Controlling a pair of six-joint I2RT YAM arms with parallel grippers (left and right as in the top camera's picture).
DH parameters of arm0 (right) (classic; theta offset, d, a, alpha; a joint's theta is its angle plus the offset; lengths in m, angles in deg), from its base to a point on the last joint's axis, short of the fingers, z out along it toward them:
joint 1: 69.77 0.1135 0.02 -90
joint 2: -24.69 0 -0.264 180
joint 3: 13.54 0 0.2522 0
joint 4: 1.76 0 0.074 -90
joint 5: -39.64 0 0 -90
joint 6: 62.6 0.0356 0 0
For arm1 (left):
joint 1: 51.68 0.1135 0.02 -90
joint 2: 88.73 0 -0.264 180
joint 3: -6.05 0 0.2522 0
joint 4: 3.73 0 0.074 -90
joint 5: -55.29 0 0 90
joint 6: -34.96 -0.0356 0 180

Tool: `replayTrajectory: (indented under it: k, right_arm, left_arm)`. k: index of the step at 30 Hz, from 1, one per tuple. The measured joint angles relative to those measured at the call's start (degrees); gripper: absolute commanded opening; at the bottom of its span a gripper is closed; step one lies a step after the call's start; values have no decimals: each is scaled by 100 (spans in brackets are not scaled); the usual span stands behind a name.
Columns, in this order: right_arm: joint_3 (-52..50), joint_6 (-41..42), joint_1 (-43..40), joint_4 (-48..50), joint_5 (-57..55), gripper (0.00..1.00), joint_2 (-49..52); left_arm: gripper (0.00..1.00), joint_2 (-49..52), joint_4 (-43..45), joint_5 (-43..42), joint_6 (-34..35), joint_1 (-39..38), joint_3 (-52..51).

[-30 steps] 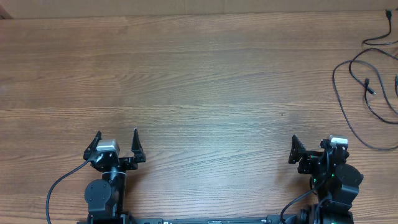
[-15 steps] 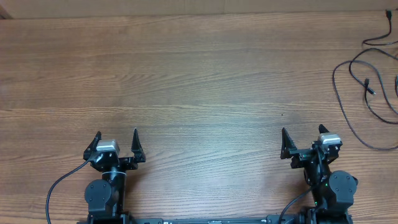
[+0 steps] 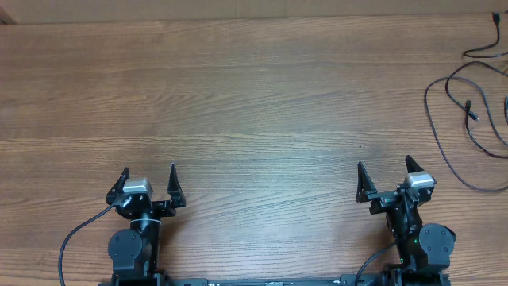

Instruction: Untangle cables

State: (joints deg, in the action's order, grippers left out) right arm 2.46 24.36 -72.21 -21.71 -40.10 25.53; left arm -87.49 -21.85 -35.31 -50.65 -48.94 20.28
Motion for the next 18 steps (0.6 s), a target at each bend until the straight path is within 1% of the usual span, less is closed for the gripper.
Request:
replayTrajectory:
  k: [2, 6, 18]
  right_arm:
    - [-68, 0, 66, 216, -2, 100, 0]
    - [-109, 2, 291, 219, -2, 100, -2]
    - [-109, 2, 319, 181, -236, 100, -2]
  left_arm:
    - [100, 0, 0, 0, 0, 0, 0]
    - [100, 0, -2, 0, 0, 0, 0]
    - [100, 0, -2, 0, 0, 0, 0]
